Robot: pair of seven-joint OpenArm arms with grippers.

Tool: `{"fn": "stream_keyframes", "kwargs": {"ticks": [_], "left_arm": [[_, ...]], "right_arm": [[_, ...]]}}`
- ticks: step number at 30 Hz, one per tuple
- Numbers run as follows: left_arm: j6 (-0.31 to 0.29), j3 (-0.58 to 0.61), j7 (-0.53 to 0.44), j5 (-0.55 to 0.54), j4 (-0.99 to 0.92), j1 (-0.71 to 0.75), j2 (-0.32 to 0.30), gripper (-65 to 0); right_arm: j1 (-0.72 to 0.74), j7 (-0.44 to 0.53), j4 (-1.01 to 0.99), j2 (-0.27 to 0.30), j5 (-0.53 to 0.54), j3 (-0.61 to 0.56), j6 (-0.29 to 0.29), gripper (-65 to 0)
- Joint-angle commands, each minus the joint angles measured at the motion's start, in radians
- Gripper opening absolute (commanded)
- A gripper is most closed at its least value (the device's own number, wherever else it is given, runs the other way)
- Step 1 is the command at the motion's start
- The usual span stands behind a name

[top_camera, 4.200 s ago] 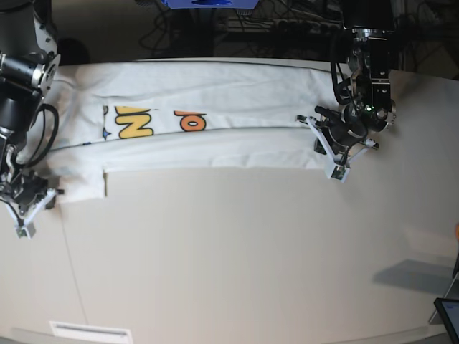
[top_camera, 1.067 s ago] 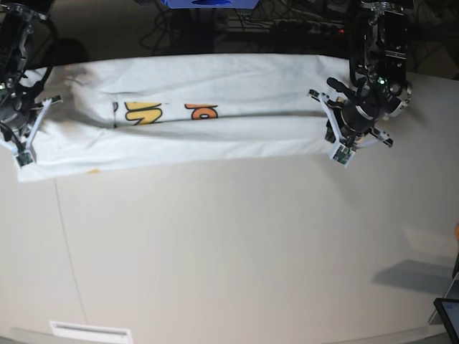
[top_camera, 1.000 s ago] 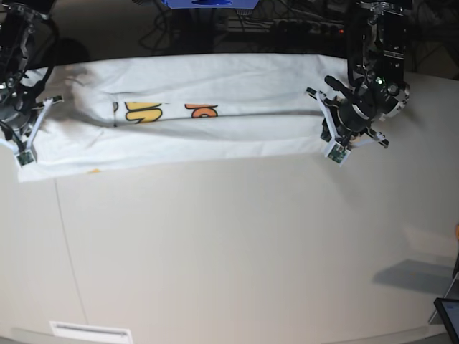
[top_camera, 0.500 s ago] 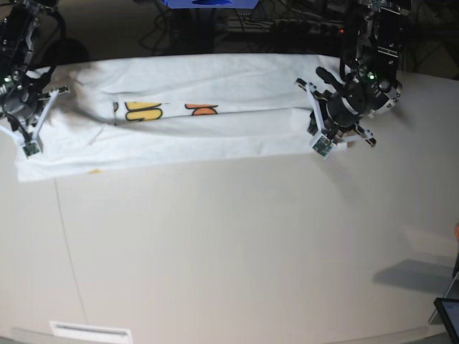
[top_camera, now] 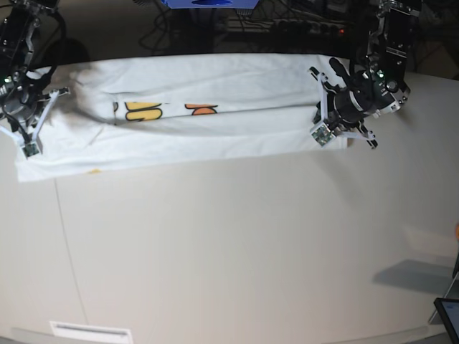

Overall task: Fold the T-shirt properly
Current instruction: 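Hold both strip ends and pull them apart to straighten the strip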

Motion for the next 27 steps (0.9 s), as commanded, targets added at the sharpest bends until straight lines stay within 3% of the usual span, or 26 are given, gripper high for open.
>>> {"fn": "stream_keyframes", "kwargs": {"ticks": [1,5,10,24,27], "left_arm": [[-0.012,-0.004,-0.013,0.002,0.02,-0.005,-0.021,-65.0],[-0.069,-0.007,-0.013,-0.003,0.02,0.007,-0.033,-65.0],[-0.069,-0.005,-0.013,-0.004,0.026,0.031,-0.061,-65.0],[-0.069,-0.01,-0.015,0.0,0.026,0.056,-0.063,-65.0],[-0.069,-0.01,-0.015,0.0,0.026,0.056,-0.063,-65.0]], "right_arm": [[0.01,0.01,0.012,0.014,-0.003,0.001,-0.004,-64.4],[0.011,0.01,0.012,0.014,-0.003,0.0,-0.004,-64.4],[0.013,0.01,0.011,-0.003,-0.006,0.0,-0.004,-64.3],[0.007,0.004,-0.009,-0.027,-0.006,0.006,-0.006,-63.7],[0.007,0.001,-0.006,-0.027,-0.006,0.01,-0.006,-56.7]]}}
